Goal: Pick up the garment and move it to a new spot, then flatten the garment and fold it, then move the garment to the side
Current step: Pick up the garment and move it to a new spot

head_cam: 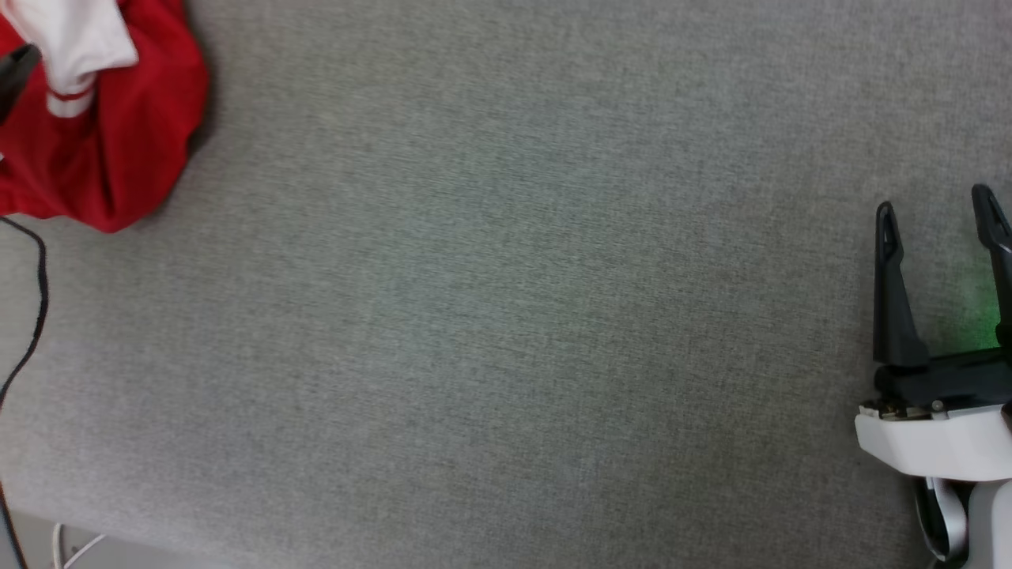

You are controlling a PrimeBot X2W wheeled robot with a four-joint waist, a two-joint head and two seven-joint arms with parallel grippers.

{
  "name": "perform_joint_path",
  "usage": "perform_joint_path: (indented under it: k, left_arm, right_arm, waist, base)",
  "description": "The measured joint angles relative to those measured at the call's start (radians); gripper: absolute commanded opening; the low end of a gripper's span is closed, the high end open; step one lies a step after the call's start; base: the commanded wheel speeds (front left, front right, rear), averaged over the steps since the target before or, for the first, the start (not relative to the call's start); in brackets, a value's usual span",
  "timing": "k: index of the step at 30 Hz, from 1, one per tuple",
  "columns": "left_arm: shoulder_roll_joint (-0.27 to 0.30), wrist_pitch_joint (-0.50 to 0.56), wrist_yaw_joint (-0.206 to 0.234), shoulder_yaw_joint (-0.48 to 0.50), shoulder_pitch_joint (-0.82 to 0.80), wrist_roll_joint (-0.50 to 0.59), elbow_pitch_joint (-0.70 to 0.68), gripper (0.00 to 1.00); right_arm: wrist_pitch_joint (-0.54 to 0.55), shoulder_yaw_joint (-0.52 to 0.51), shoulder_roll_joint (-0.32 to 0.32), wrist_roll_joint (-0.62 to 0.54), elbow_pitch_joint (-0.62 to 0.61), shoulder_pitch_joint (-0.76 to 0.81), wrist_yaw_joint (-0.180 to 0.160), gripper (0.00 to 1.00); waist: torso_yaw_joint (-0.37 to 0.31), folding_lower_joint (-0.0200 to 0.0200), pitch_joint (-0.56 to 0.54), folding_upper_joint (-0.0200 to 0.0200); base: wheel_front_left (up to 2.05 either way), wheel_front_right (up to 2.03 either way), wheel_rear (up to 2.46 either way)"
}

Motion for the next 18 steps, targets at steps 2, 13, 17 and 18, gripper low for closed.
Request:
perform_joint_path:
  k: [2, 13, 17, 18]
  left_arm:
    - [0.027, 0.078, 0.000, -0.024, -0.002, -0.053, 0.002, 1.00]
    - [0.033, 0.186, 0.000, -0.091, -0.007, -0.145, 0.106, 1.00]
    - [0.035, 0.177, 0.000, -0.116, -0.019, -0.166, 0.130, 0.00]
    - [0.040, 0.160, 0.000, -0.130, -0.024, -0.174, 0.129, 0.00]
  right_arm:
    - [0.000, 0.000, -0.002, -0.001, -0.008, -0.014, 0.000, 1.00]
    - [-0.002, 0.005, -0.007, -0.007, -0.037, -0.036, 0.000, 1.00]
    - [-0.002, 0.003, -0.007, -0.009, -0.035, -0.037, 0.000, 1.00]
    - [-0.002, 0.000, -0.006, -0.009, -0.032, -0.037, 0.000, 1.00]
  waist:
    - [-0.011, -0.0001, 0.019, 0.0000]
    - [-0.054, -0.0003, 0.079, 0.0000]
    - [-0.060, -0.0004, 0.071, 0.0000]
    - [-0.061, -0.0003, 0.060, 0.0000]
  base:
    - [0.00, 0.00, 0.00]
    - [0.00, 0.00, 0.00]
    - [0.00, 0.00, 0.00]
    - [0.00, 0.00, 0.00]
